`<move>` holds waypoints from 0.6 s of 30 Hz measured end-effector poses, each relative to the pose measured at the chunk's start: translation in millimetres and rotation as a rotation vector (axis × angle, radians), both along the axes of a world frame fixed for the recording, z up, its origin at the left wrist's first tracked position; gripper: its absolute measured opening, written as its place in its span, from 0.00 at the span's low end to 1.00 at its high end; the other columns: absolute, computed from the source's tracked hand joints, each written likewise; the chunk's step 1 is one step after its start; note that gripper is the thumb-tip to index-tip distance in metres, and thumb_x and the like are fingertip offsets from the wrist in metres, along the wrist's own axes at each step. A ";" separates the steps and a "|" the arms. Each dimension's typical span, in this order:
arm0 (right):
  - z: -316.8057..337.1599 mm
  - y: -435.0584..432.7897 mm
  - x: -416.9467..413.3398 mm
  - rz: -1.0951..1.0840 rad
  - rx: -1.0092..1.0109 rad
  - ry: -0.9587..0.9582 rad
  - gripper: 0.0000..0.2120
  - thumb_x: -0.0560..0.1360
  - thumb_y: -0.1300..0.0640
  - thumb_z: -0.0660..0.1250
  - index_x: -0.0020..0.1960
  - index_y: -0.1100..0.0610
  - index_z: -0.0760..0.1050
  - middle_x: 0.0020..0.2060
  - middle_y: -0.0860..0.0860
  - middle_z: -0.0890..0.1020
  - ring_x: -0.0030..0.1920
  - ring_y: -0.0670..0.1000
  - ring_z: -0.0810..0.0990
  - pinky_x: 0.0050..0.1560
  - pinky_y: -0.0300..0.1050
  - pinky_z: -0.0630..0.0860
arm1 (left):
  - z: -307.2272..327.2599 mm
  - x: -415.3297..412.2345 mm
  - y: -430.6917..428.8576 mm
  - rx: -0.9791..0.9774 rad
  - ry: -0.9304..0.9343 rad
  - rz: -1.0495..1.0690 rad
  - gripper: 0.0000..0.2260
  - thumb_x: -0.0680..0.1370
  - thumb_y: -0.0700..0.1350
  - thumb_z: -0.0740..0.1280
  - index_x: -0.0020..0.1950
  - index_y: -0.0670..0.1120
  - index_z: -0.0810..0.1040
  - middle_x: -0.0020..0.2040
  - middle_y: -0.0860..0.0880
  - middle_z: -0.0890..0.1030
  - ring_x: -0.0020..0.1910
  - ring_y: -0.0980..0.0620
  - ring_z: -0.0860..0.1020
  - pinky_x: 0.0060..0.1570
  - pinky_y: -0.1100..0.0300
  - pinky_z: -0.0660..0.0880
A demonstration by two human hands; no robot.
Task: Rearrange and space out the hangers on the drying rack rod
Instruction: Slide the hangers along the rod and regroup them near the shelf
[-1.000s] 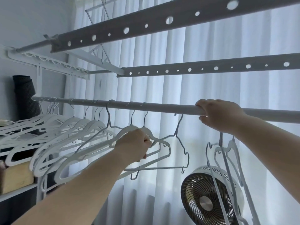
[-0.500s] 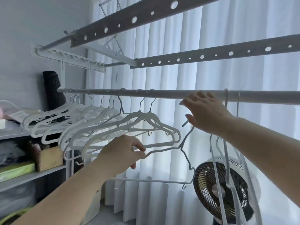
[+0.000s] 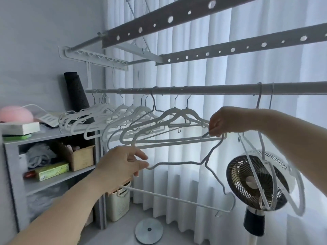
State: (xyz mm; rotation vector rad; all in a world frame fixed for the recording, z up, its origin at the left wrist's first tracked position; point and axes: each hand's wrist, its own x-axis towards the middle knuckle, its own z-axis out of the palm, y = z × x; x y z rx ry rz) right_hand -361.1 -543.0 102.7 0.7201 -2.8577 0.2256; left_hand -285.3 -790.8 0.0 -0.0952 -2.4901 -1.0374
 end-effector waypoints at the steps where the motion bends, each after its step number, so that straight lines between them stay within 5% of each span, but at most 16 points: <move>1: -1.8 -7.5 6.8 0.024 -0.038 -0.029 0.06 0.73 0.59 0.67 0.38 0.54 0.78 0.34 0.50 0.80 0.30 0.42 0.73 0.30 0.31 0.71 | -2.3 7.7 -9.1 0.000 0.006 0.024 0.10 0.71 0.45 0.71 0.34 0.58 0.75 0.25 0.58 0.79 0.32 0.60 0.77 0.42 0.60 0.73; 4: -8.8 -32.5 29.8 0.078 -0.122 -0.105 0.11 0.74 0.61 0.66 0.33 0.53 0.75 0.26 0.48 0.77 0.24 0.40 0.74 0.23 0.30 0.72 | -7.6 26.5 -32.2 0.007 0.008 0.087 0.06 0.72 0.43 0.70 0.40 0.54 0.78 0.42 0.55 0.79 0.48 0.54 0.77 0.51 0.60 0.71; 9: -25.4 -75.3 66.7 0.149 -0.351 -0.187 0.09 0.74 0.63 0.66 0.36 0.54 0.76 0.15 0.47 0.75 0.18 0.40 0.75 0.17 0.32 0.69 | -19.8 49.3 -54.6 -0.069 0.082 0.191 0.12 0.73 0.43 0.69 0.56 0.44 0.78 0.56 0.47 0.75 0.55 0.50 0.74 0.57 0.57 0.70; 14: -35.0 -109.8 97.1 0.168 -0.609 -0.297 0.10 0.76 0.65 0.62 0.39 0.54 0.75 0.14 0.48 0.74 0.18 0.43 0.77 0.17 0.32 0.69 | -31.0 71.4 -52.7 -0.022 0.009 0.028 0.11 0.75 0.47 0.65 0.56 0.48 0.77 0.45 0.56 0.76 0.46 0.58 0.74 0.39 0.70 0.67; 18: -35.6 -123.6 113.3 0.132 -0.811 -0.341 0.10 0.76 0.67 0.60 0.37 0.60 0.74 0.14 0.49 0.74 0.18 0.45 0.78 0.18 0.32 0.70 | -26.3 89.3 -31.4 0.032 -0.122 -0.202 0.08 0.77 0.52 0.61 0.50 0.51 0.76 0.40 0.56 0.77 0.38 0.58 0.77 0.40 0.68 0.71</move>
